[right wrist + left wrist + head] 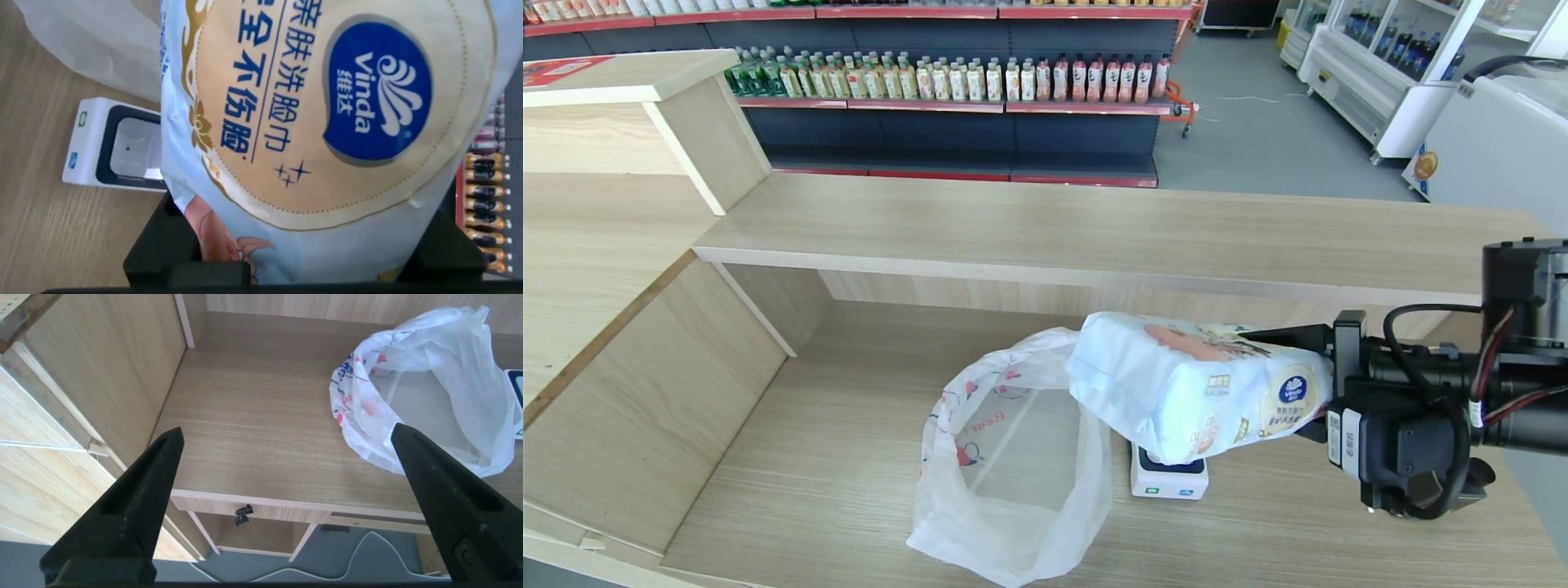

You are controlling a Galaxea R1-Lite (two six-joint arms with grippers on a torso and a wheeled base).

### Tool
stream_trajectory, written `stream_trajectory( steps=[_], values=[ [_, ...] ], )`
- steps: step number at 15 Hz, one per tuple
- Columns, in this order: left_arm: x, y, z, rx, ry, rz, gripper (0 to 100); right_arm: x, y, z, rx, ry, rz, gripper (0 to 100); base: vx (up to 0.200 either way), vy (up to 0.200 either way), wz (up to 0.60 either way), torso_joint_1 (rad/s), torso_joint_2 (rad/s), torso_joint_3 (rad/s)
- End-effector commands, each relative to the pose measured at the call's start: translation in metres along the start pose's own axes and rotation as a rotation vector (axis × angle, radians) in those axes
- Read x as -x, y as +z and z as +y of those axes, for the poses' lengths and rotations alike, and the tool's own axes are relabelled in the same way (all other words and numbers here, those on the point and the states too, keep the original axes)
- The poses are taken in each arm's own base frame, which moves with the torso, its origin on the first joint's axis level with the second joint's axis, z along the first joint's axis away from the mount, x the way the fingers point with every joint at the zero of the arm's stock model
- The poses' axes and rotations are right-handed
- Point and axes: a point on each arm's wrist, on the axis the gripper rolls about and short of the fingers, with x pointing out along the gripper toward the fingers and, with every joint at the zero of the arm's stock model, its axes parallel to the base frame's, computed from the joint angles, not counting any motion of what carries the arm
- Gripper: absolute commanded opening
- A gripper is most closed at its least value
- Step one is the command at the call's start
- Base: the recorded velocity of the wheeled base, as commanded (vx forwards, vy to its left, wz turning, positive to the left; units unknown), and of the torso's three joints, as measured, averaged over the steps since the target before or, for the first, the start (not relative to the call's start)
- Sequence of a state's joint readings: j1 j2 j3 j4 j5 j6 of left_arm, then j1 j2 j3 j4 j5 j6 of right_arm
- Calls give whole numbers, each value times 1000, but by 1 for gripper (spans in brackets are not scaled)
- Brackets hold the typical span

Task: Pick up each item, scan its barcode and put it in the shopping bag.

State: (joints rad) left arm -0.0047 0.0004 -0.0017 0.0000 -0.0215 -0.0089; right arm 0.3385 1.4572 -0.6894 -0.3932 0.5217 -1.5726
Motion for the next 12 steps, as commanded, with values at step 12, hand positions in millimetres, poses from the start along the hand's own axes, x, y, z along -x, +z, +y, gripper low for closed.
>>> stream_trajectory(
  steps=[12],
  values=[
    [0,0,0,0,-1,0,100,104,79,9,-1047,-277,80,0,0,0,0,0,0,0]
  ],
)
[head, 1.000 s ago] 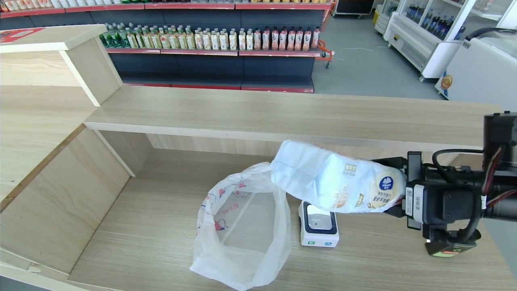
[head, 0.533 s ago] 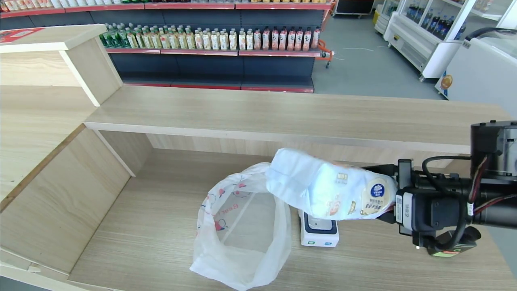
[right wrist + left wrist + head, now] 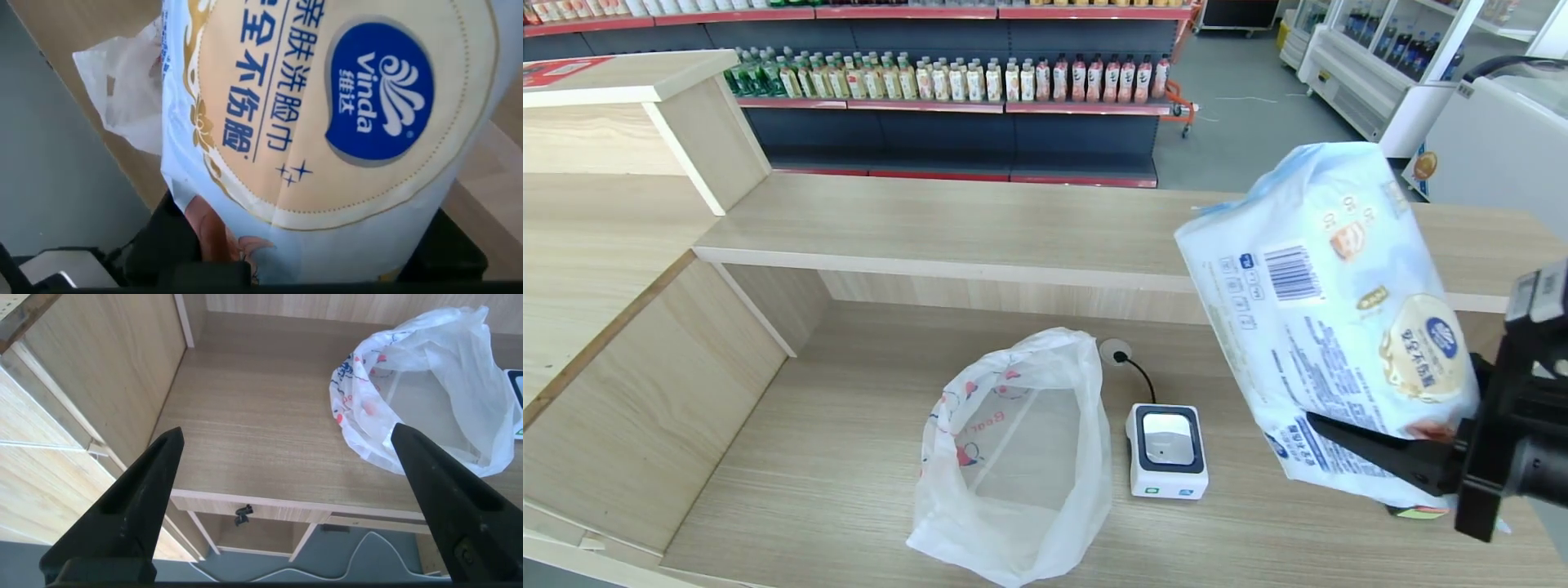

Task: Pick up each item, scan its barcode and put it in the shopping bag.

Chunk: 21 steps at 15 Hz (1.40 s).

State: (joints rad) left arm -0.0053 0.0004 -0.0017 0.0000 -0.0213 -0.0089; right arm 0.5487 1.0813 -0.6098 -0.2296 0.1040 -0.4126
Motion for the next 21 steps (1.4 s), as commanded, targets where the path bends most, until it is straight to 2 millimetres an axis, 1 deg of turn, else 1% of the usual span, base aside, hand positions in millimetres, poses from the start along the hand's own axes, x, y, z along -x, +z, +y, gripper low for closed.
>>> stream_trajectory(
  steps=[1,2,3,4,5,6,10,11,12,13,15,16,17,18,20,21],
  values=[
    [0,0,0,0,1,0,100,48,-1,7,-5,-39,-87,0,0,0,0,0,0,0],
    [0,0,0,0,1,0,100,55,-6,10,-6,-25,-52,0,0,0,0,0,0,0],
    [0,0,0,0,1,0,100,68,-9,11,-6,-25,-14,0,0,0,0,0,0,0],
    [0,0,0,0,1,-2,100,75,-11,10,-10,-49,26,0,0,0,0,0,0,0],
    [0,0,0,0,1,0,100,78,-11,7,-4,-87,42,0,0,0,0,0,0,0],
    [0,0,0,0,1,0,100,80,-11,7,24,-92,39,0,0,0,600,2,-2,7],
    [0,0,0,0,-1,-2,100,89,-22,17,93,-57,12,0,0,0,600,4,7,7],
    [0,0,0,0,-1,0,100,89,-25,19,97,-48,20,0,0,0,600,2,17,-2],
    [0,0,0,0,1,0,100,88,-28,20,106,-41,39,0,0,0,0,0,0,0],
    [0,0,0,0,1,0,100,83,-36,22,138,-38,86,0,0,0,0,0,0,0],
    [0,0,0,0,-1,0,100,78,-54,20,179,-109,205,0,0,0,0,0,0,0],
    [0,0,0,0,1,0,100,77,-57,19,206,-137,235,0,0,0,0,0,0,0],
    [0,0,0,0,1,0,100,75,-68,15,284,-203,321,0,0,0,0,0,0,0],
    [0,0,0,0,1,-2,100,74,-74,12,315,-233,378,0,0,0,0,0,0,0],
    [0,0,0,0,1,0,100,68,-74,2,397,-276,407,0,0,0,0,0,0,0],
    [0,0,0,0,1,0,100,62,-73,-8,454,-324,420,0,0,0,0,0,0,0]
  ],
)
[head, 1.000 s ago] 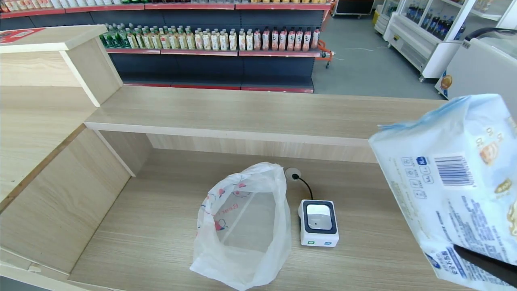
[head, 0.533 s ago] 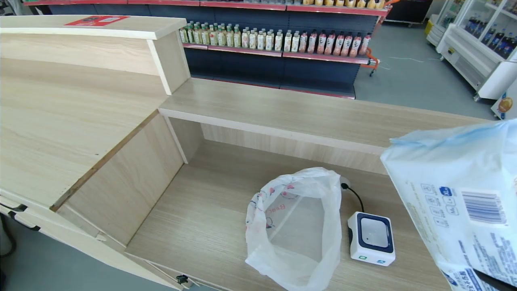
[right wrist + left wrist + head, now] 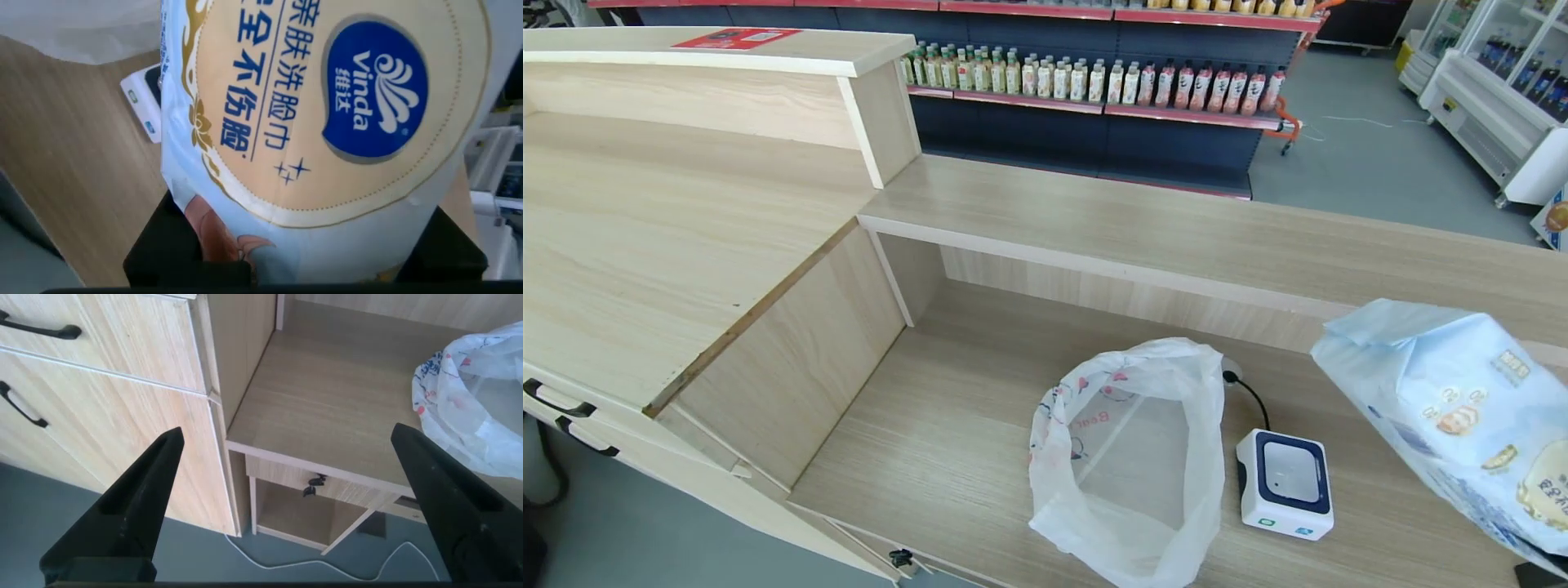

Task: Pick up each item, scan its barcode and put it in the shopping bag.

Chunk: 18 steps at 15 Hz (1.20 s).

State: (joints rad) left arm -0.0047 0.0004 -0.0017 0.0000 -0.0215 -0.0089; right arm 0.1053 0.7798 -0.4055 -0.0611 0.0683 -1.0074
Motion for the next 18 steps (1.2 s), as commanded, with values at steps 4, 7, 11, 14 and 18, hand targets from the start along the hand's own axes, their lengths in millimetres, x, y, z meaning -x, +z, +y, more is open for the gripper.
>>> stream_trajectory(
  steps=[4,7,11,14,18],
  values=[
    [0,0,0,0,0,0,100,-50,-3,-28,325,-113,-24,0,0,0,0,0,0,0],
    [0,0,0,0,0,0,100,-65,-18,-34,555,-33,-123,0,0,0,0,0,0,0],
    [0,0,0,0,-1,0,100,-80,-48,-43,506,88,-81,0,0,0,0,0,0,0],
    [0,0,0,0,0,0,100,-91,-68,-48,492,118,-84,0,0,0,0,0,0,0],
    [0,0,0,0,0,0,100,-120,-116,-46,707,178,-204,0,0,0,0,0,0,0]
  ],
)
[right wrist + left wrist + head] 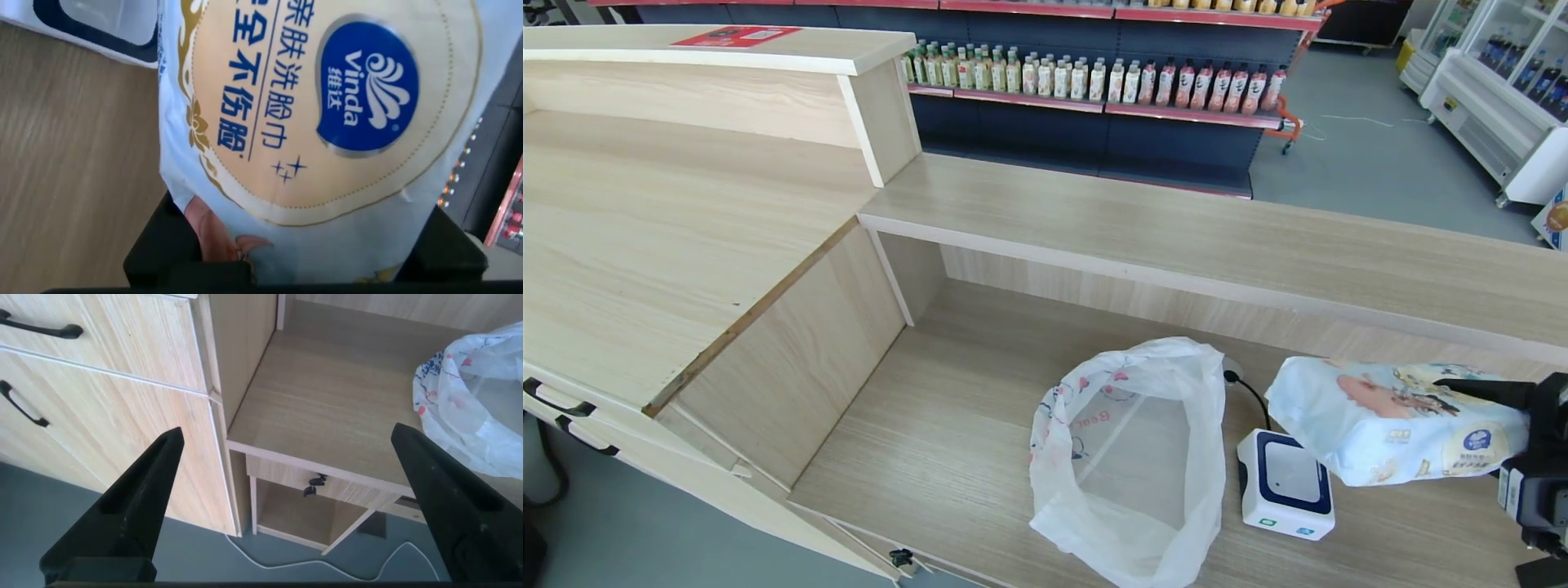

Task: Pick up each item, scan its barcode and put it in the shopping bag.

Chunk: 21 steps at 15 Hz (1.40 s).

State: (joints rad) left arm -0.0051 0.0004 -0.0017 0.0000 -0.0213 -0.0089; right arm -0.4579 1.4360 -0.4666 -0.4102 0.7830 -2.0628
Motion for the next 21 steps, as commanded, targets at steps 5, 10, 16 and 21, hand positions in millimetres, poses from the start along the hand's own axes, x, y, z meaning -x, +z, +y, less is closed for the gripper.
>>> stream_trajectory(
  steps=[5,10,16,21],
  values=[
    [0,0,0,0,0,0,100,-28,-23,19,106,-21,-37,0,0,0,0,0,0,0],
    [0,0,0,0,-1,0,100,-38,-19,23,247,-88,-28,0,0,0,0,0,0,0],
    [0,0,0,0,0,0,100,-65,-4,27,366,-131,-105,0,0,0,0,0,0,0],
    [0,0,0,0,0,0,100,-88,-17,41,378,-135,-102,0,0,0,0,0,0,0]
  ],
)
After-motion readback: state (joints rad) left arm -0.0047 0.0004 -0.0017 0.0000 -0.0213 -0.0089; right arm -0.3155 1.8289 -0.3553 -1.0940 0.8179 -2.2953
